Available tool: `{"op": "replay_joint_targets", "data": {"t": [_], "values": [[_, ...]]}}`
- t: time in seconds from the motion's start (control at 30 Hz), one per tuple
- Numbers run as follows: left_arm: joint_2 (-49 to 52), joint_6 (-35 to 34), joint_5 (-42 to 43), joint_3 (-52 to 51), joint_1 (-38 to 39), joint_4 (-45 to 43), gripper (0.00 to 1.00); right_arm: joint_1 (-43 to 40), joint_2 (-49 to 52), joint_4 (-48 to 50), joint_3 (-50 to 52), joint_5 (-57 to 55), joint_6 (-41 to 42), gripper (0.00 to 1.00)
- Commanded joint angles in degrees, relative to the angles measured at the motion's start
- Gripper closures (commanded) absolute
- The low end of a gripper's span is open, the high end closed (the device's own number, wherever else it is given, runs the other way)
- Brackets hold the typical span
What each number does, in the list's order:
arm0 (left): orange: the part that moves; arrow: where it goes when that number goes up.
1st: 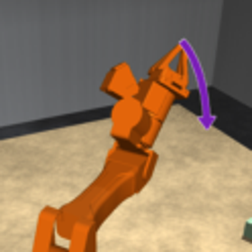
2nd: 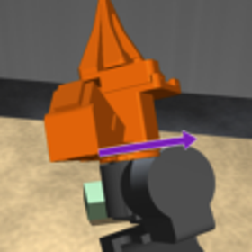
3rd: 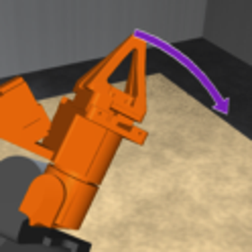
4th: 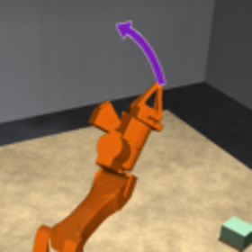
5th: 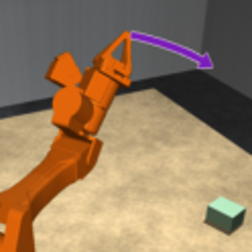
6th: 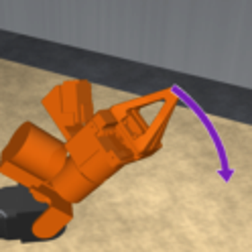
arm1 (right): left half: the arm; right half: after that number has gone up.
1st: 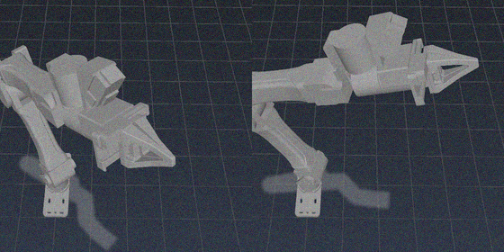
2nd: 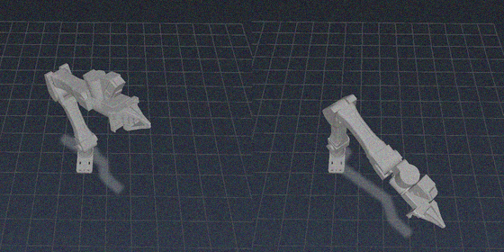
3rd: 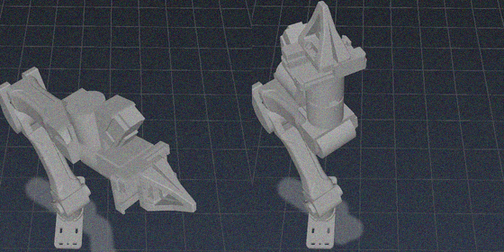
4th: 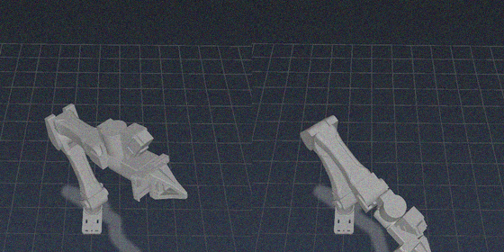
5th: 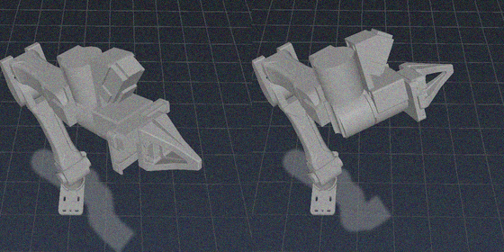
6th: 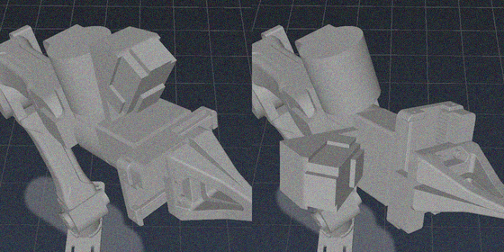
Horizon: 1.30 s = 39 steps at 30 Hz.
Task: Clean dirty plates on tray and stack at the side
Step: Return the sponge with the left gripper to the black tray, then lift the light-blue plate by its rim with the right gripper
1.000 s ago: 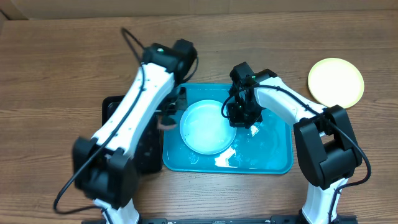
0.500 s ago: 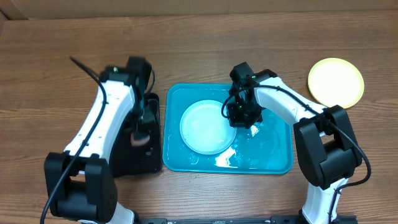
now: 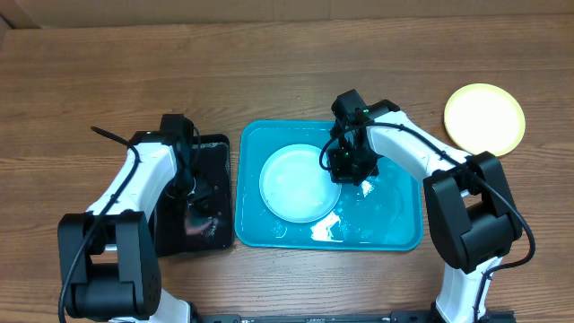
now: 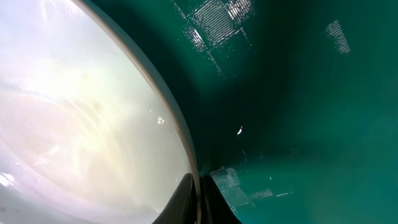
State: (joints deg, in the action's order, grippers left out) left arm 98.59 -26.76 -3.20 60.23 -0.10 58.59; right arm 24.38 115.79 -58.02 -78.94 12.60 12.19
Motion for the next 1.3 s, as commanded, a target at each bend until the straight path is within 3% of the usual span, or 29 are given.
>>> {"op": "replay_joint_targets", "data": {"t": [0.0,0.07,0.4,0.53,1.07,1.27], "values": [[-0.4,2.8,1.7,-0.2,0.1,-0.6,0.49,-0.6,0.3,-0.1,0.9,-2.8,-0.2,0.96],[-0.4,4.5,2.8,0.0,0.1,-1.0,0.39,-0.6,0.3,-0.1,0.9,-2.8,-0.3,0.96],[-6.8,6.1,5.8,7.8,2.1,2.9,0.36,-0.6,0.0,-1.8,-2.1,-2.9,-0.7,0.96],[-10.4,6.0,7.8,12.0,3.6,7.0,0.24,-0.5,-2.7,-2.4,-4.1,-3.6,-1.7,0.96],[-11.7,7.1,7.7,13.0,5.8,10.8,0.26,-0.3,-24.0,-9.9,-6.6,-29.7,-3.9,0.96],[-11.7,7.2,7.7,13.0,5.8,10.4,0.26,-0.3,-29.8,-10.1,-6.6,-34.0,-3.9,0.96]]}}
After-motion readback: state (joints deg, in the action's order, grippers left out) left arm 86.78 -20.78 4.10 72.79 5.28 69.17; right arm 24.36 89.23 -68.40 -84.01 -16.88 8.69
